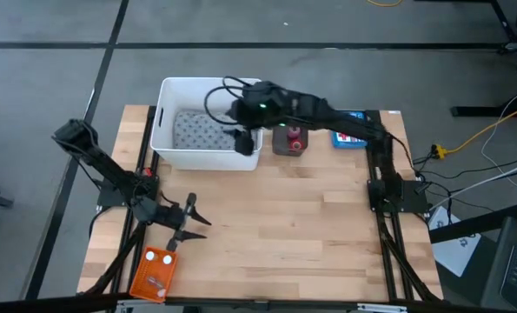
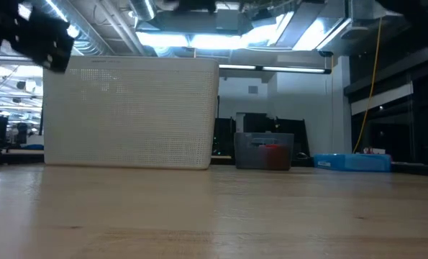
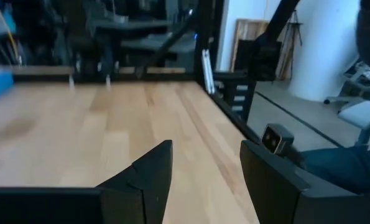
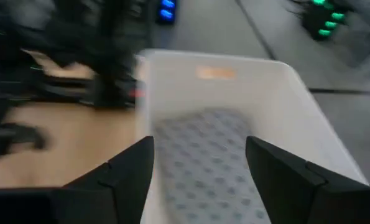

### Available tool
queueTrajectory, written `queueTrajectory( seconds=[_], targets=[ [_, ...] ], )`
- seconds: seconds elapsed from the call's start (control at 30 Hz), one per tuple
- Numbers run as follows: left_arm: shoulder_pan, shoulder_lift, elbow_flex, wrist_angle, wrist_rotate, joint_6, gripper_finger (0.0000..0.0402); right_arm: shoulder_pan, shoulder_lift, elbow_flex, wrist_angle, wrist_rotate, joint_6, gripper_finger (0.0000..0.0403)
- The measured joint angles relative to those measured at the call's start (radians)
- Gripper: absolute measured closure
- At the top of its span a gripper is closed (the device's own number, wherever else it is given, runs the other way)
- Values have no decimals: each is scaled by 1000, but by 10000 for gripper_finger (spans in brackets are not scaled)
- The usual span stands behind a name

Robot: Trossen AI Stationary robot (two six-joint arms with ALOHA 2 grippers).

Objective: Pick & place medical supplies in basket/bin
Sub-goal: Return to Home Position

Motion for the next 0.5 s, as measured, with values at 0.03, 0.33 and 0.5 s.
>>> queueTrajectory(
  seconds=[0.03, 0.33, 0.5],
  targets=[
    [-12, -11, 8, -1, -12, 31, 215, 14, -27, 0, -19, -24, 14, 151],
    [-208, -248, 106, -336, -212, 160, 215, 154, -245, 0, -273, -135, 88, 172],
    [-321, -355, 123, -515, -288, 69, 215, 259, -309, 0, -333, -178, 158, 177]
  ],
)
